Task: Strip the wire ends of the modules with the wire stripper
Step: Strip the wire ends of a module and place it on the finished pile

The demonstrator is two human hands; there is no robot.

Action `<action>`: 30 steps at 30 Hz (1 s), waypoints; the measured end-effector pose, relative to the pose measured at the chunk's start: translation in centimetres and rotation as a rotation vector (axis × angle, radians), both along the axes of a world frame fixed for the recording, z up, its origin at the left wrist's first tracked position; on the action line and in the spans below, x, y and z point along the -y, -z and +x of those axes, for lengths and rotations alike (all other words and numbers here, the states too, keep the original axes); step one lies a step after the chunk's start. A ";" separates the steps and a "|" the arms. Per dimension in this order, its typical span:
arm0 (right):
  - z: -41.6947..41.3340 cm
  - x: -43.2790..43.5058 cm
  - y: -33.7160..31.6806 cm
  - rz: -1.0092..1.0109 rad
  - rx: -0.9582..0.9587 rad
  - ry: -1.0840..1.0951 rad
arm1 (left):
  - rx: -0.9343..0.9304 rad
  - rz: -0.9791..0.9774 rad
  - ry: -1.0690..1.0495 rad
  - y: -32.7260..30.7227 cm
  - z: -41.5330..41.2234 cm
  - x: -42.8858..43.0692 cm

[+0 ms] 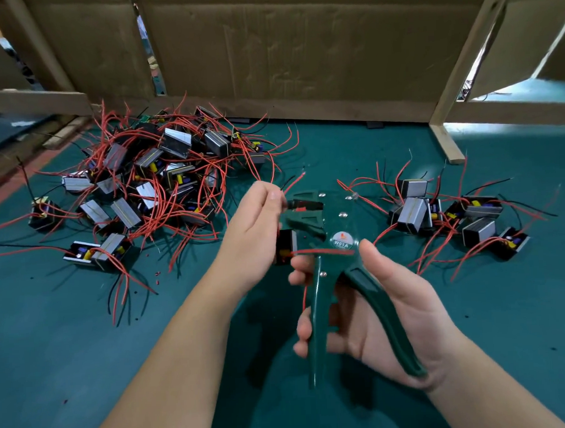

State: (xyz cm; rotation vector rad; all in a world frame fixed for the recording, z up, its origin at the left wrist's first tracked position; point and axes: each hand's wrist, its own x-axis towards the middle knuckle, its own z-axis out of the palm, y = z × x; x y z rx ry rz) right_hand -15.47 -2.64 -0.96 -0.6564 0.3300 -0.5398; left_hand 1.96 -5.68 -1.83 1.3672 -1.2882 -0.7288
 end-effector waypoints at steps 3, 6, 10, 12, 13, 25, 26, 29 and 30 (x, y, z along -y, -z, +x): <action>0.0 0.4 -0.1 -0.151 -0.104 0.325 | 0.407 -0.135 -0.197 0.0 1.0 -0.1; -0.9 1.3 -0.7 -0.256 -0.145 0.630 | 0.640 0.119 -0.466 0.3 2.5 -0.1; -2.2 2.3 -0.7 -0.268 -0.259 0.750 | 0.749 0.503 -0.497 0.6 3.6 -0.5; -2.3 2.3 -0.2 -0.308 -0.327 0.805 | 0.725 0.438 -0.470 0.6 3.9 -0.6; -2.3 2.2 0.0 -0.344 -0.356 0.830 | 0.709 0.408 -0.462 0.5 4.1 -0.6; -1.7 1.8 -0.1 -0.359 -0.235 0.725 | 0.705 0.122 -0.671 -0.2 4.7 -0.6; -1.7 1.8 -0.2 -0.328 -0.205 0.649 | 0.679 0.060 -0.682 -0.3 4.6 -0.6; -1.7 2.2 -0.4 -0.115 -0.084 0.325 | 0.550 -0.118 -0.647 -0.6 4.4 -0.6; -1.6 2.2 -0.4 -0.048 -0.065 0.236 | 0.530 -0.179 -0.626 -0.7 4.2 -0.7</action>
